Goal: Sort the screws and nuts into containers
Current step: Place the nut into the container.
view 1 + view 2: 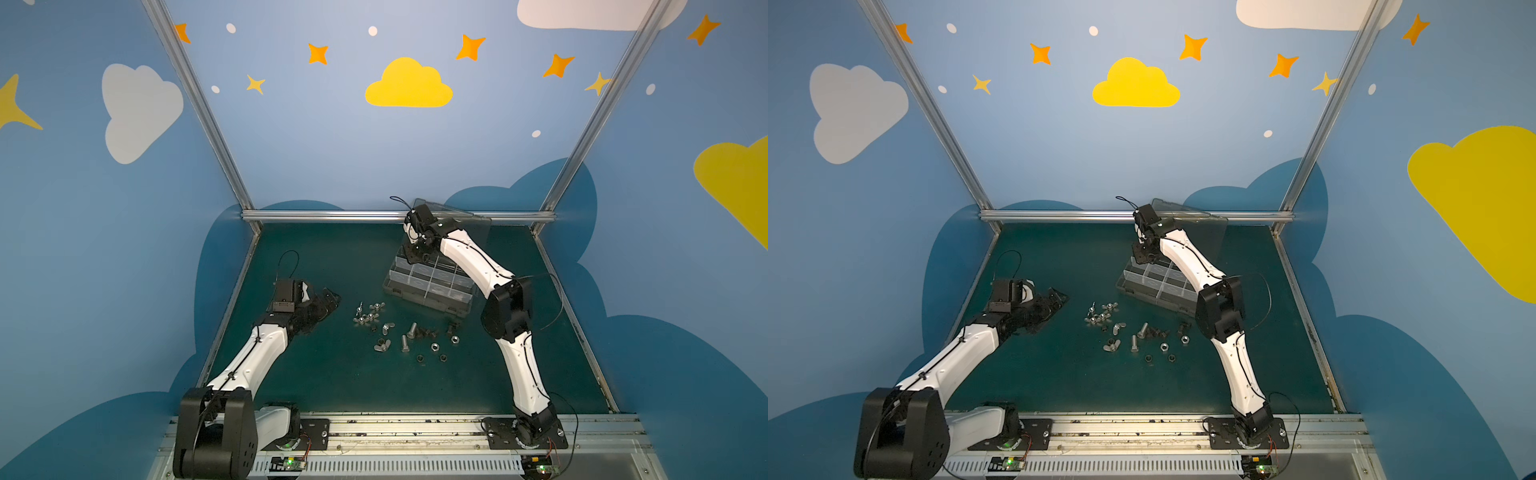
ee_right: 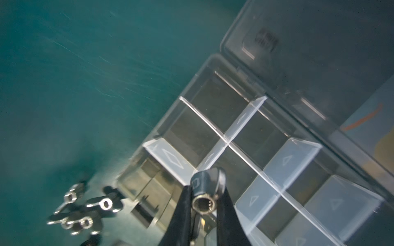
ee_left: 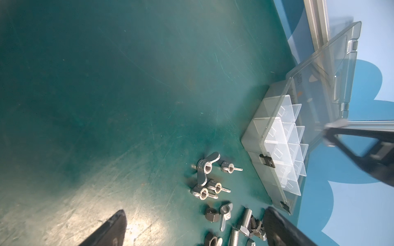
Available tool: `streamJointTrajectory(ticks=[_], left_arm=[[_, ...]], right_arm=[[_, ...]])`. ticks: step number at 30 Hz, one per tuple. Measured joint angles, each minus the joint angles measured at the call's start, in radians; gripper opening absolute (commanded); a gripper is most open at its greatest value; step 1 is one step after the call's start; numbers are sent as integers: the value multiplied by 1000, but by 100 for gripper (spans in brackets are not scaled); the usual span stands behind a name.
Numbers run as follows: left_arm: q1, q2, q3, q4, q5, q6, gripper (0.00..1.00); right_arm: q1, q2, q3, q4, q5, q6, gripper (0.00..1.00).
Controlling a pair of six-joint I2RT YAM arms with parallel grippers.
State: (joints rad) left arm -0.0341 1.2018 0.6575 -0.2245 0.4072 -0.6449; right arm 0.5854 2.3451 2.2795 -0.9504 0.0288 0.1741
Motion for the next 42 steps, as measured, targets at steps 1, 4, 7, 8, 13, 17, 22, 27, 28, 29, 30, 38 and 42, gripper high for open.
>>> streamJointTrajectory(ticks=[1, 4, 7, 8, 13, 17, 22, 27, 28, 29, 30, 38, 42], left_arm=[[0, 0, 0, -2, 0, 0, 100], [0, -2, 1, -7, 1, 0, 100], [0, -2, 3, -14, 7, 0, 100], [0, -2, 4, -16, 8, 0, 100], [0, -2, 12, -20, 11, 0, 100], [0, -1, 12, -21, 10, 0, 100], [0, -2, 12, -21, 14, -1, 100], [0, -1, 12, -20, 22, -4, 100], [0, -1, 12, -20, 23, -4, 100], [0, -2, 12, -20, 23, -5, 100], [0, -2, 12, -20, 24, -6, 100], [-4, -2, 12, -20, 29, -7, 100], [-9, -1, 12, -20, 29, -7, 100]], right_arm=[[0, 16, 0, 0, 0, -3, 0], [0, 46, 0, 0, 1, -14, 0], [0, 51, 0, 2, 3, -23, 0], [0, 51, 0, 4, 5, -26, 0], [2, 52, 0, 10, 5, -35, 0], [8, 52, 0, 15, 10, -45, 0], [17, 56, 0, 30, 18, -49, 0], [21, 68, 0, 48, 30, -52, 0], [21, 71, 0, 51, 32, -52, 1], [21, 75, 0, 52, 32, -52, 4], [21, 77, 0, 54, 33, -52, 10], [21, 87, 0, 61, 39, -56, 34], [21, 87, 0, 61, 41, -62, 37]])
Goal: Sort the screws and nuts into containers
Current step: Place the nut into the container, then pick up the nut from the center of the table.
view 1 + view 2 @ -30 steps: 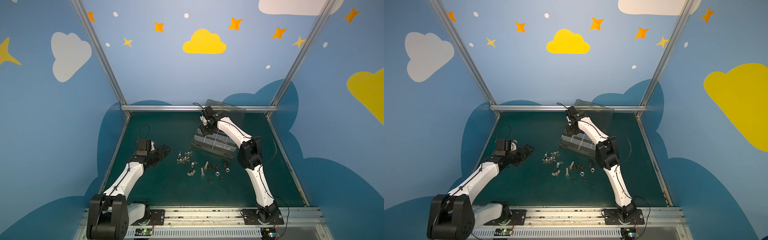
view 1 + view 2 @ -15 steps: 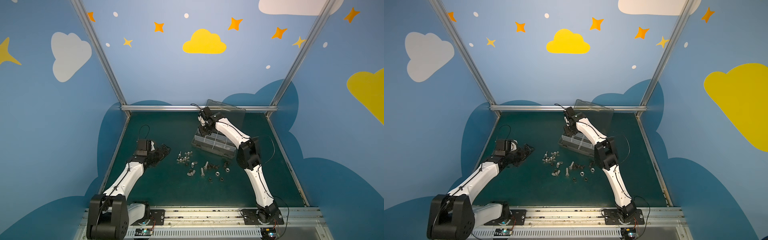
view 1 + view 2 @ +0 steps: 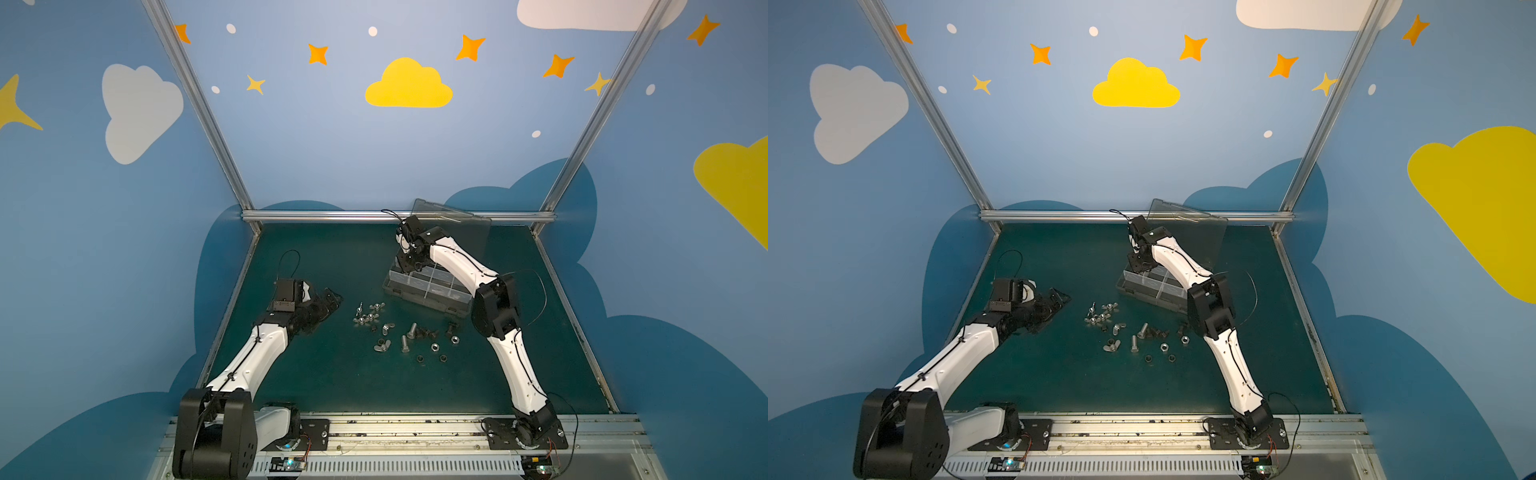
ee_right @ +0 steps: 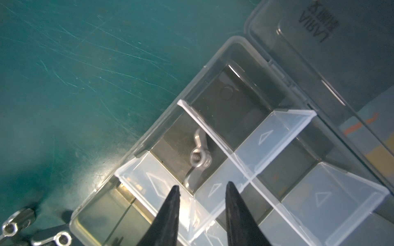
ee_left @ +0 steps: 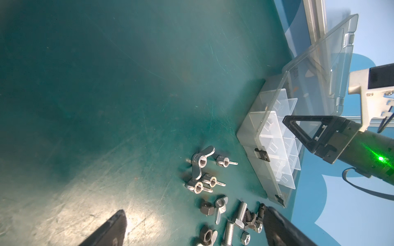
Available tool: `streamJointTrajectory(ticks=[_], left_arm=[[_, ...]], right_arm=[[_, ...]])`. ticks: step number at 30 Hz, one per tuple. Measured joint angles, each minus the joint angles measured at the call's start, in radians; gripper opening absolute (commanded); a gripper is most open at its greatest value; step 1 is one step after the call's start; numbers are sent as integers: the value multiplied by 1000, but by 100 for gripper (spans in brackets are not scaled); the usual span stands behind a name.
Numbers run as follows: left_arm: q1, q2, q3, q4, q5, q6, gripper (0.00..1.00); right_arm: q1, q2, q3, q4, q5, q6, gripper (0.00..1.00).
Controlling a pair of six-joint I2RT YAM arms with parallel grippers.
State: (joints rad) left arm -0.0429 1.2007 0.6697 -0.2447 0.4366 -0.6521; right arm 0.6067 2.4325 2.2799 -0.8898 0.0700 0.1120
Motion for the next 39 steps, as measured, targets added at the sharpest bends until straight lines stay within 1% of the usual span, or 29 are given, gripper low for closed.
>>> streamJointTrajectory(ticks=[10, 20, 26, 39], left_arm=[[-5, 0, 14, -1, 0, 0, 100], [-6, 0, 15, -2, 0, 0, 100], [-6, 3, 21, -9, 0, 1, 100], [-8, 29, 45, -14, 1, 1, 100]], right_arm=[[0, -26, 0, -8, -5, -20, 43], [0, -203, -3, -28, -37, -38, 50], [1, -286, -66, -29, -57, -40, 52], [19, -333, -197, -45, -72, -43, 56]])
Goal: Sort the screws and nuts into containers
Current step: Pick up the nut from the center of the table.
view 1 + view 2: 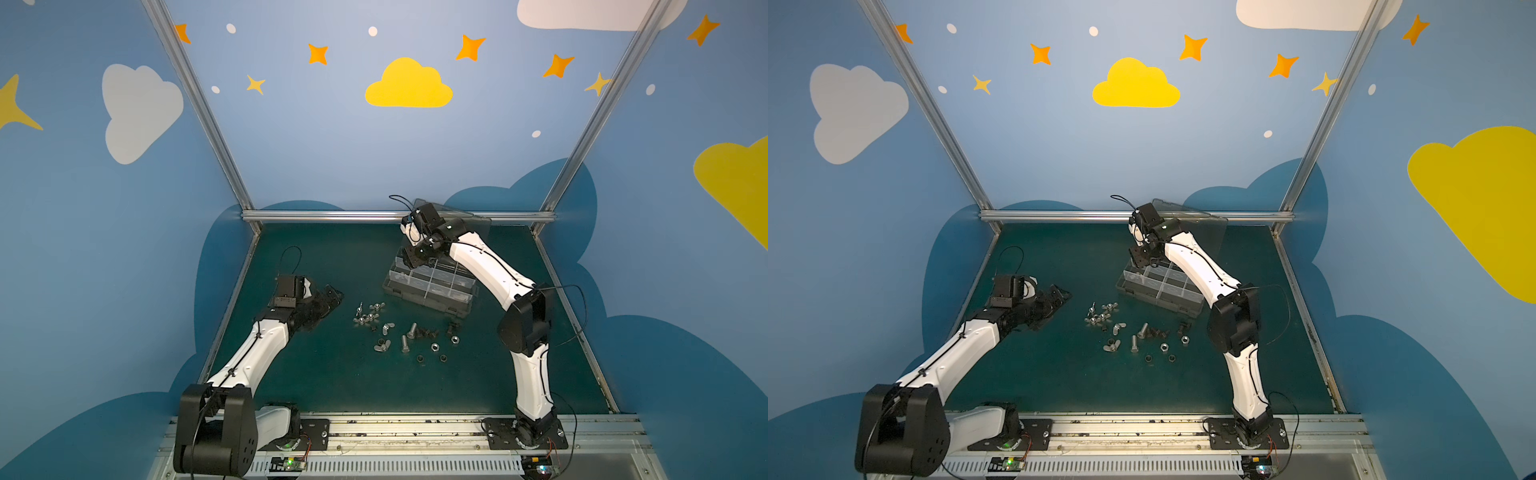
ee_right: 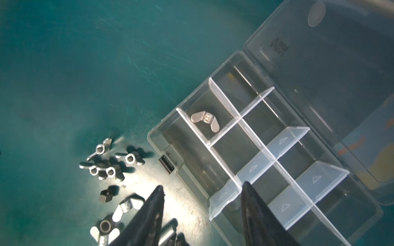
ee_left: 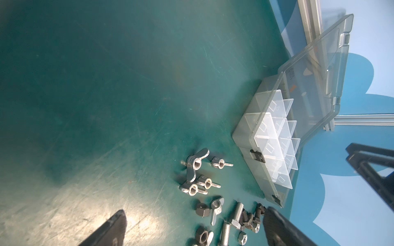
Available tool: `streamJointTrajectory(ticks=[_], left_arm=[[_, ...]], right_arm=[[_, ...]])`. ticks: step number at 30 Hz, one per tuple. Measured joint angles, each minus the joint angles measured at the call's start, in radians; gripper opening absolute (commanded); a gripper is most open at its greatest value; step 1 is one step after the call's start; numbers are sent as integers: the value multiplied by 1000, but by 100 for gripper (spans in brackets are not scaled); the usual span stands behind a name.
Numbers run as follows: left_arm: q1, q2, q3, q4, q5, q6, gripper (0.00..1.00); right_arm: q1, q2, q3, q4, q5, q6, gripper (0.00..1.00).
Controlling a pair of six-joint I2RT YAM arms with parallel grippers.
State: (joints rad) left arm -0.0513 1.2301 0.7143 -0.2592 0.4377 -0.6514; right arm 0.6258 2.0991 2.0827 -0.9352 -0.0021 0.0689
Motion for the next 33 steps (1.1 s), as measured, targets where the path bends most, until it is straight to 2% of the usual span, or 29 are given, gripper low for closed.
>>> streamJointTrajectory(ticks=[9, 18, 33], left_arm=[[-2, 32, 6, 7, 26, -2, 100], [-2, 33, 6, 13, 38, -5, 99], [-3, 33, -1, 64, 85, -21, 100]], right_arm=[[2, -120, -175, 64, -112, -15, 59], [33, -167, -323, 125, -187, -21, 61], [132, -201, -440, 177, -251, -20, 63]])
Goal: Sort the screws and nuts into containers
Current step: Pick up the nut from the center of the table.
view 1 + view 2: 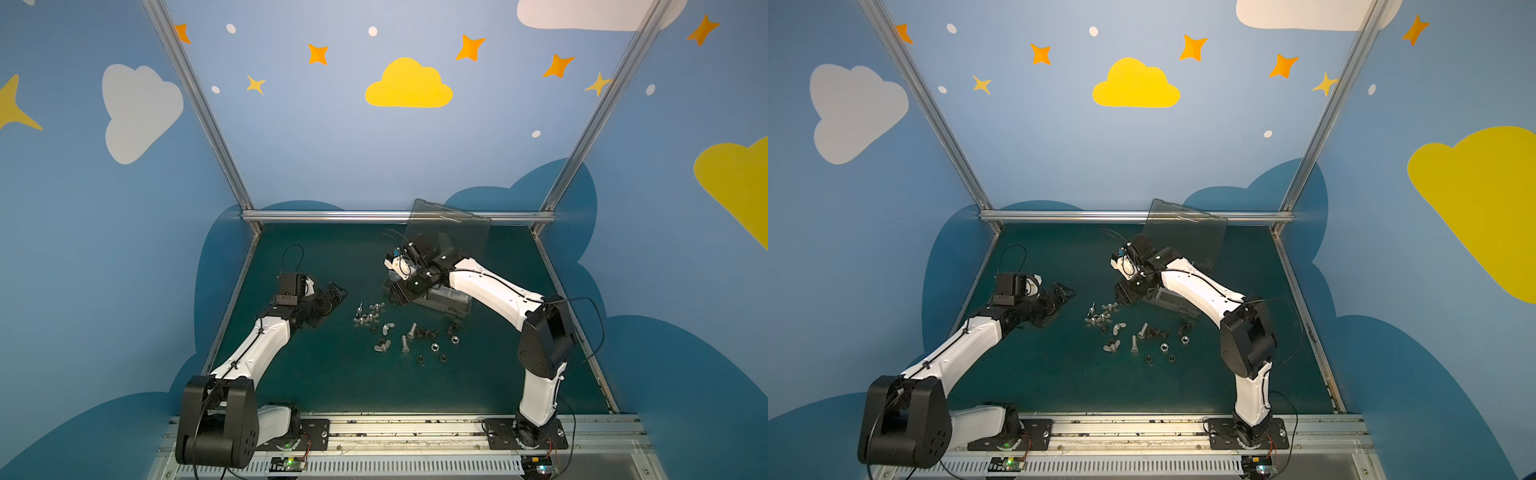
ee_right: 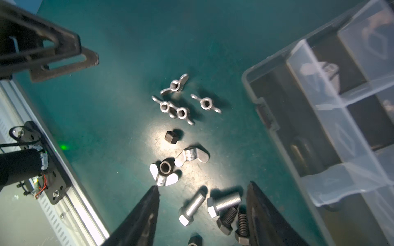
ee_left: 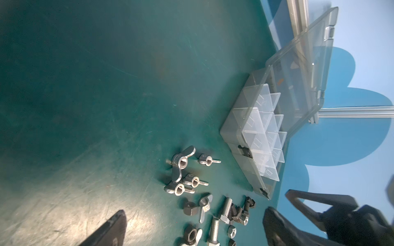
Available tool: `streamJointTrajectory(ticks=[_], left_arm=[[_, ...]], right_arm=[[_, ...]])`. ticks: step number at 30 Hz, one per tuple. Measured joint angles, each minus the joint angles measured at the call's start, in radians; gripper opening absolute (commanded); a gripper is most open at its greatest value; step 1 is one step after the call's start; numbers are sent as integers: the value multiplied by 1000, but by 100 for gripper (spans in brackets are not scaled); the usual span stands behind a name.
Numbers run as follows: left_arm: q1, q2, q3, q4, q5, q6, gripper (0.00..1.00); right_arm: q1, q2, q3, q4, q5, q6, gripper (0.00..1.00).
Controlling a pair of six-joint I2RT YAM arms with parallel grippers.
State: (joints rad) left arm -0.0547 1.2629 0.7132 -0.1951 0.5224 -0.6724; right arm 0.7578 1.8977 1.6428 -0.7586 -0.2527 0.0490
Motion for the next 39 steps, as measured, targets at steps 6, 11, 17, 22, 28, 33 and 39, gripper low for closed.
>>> streamJointTrajectory(ticks=[6, 11, 17, 22, 28, 33, 39], left_arm=[[2, 15, -18, 40, 41, -17, 100], [13, 16, -36, 64, 63, -29, 100], [30, -1, -64, 78, 76, -47, 100], [34, -12, -69, 79, 78, -50, 100], [40, -16, -70, 80, 83, -55, 100], [47, -28, -80, 84, 90, -66, 100], [60, -50, -91, 82, 90, -74, 100]], right_arm=[[39, 0, -22, 0, -11, -1, 62], [71, 0, -43, -10, -11, -2, 62], [108, 0, -51, -33, -2, -3, 62], [135, 1, -71, -43, 3, -6, 62], [145, 12, -82, -46, 7, -6, 62], [145, 39, -81, -45, 5, -6, 62], [145, 92, -66, -43, 4, -6, 62]])
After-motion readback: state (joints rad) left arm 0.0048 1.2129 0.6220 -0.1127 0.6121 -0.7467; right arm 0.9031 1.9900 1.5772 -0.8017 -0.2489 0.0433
